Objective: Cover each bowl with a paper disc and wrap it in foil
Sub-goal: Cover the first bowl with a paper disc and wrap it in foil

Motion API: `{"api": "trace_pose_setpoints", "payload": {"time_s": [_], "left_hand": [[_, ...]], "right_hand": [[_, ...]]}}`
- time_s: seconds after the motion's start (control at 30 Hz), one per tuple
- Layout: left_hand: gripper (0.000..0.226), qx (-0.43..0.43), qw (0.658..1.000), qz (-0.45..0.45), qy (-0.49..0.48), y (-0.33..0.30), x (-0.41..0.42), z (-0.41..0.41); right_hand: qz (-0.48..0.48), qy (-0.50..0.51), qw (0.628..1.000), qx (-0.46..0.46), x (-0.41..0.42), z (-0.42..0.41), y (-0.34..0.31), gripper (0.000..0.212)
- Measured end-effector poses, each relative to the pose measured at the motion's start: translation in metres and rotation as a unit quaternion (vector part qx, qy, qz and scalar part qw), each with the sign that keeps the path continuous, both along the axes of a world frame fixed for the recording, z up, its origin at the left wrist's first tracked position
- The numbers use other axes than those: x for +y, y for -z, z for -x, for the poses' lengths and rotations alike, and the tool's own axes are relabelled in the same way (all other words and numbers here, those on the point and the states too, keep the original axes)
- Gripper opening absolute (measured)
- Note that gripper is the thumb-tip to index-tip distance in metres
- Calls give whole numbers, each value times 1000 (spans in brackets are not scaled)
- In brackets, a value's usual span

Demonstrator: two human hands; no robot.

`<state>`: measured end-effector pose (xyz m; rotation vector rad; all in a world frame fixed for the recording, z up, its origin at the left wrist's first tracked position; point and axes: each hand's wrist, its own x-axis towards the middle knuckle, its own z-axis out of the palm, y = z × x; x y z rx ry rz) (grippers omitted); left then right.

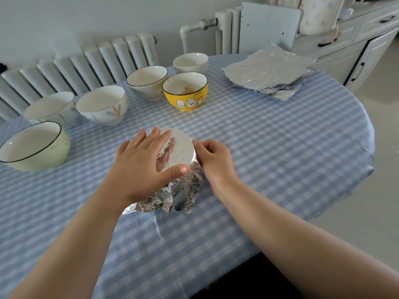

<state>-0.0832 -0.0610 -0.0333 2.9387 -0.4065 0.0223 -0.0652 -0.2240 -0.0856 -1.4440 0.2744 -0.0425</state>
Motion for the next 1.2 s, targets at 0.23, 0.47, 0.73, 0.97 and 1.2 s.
{"api": "trace_pose_setpoints", "payload": {"time_s": [0.23,0.47,0.73,0.97,1.2], "left_hand": [[121,1,1000,4,3,-1,0,1],[122,-1,1000,14,1,-1,-1,2],[122,6,1000,13,-2,-2,-2,1],[120,3,1000,6,-1,-1,-2,0],[122,-3,1000,14,-2,0,0,0]], "right_hand": [[9,-5,1000,3,1,0,4,15],[7,-5,1000,1,4,3,4,19],[-81,16,996,20,-6,-5,-8,21],[-39,-49,998,-10,-6,-9,-12,28],[-14,-39,999,21,-5,-10,-8,33]]}}
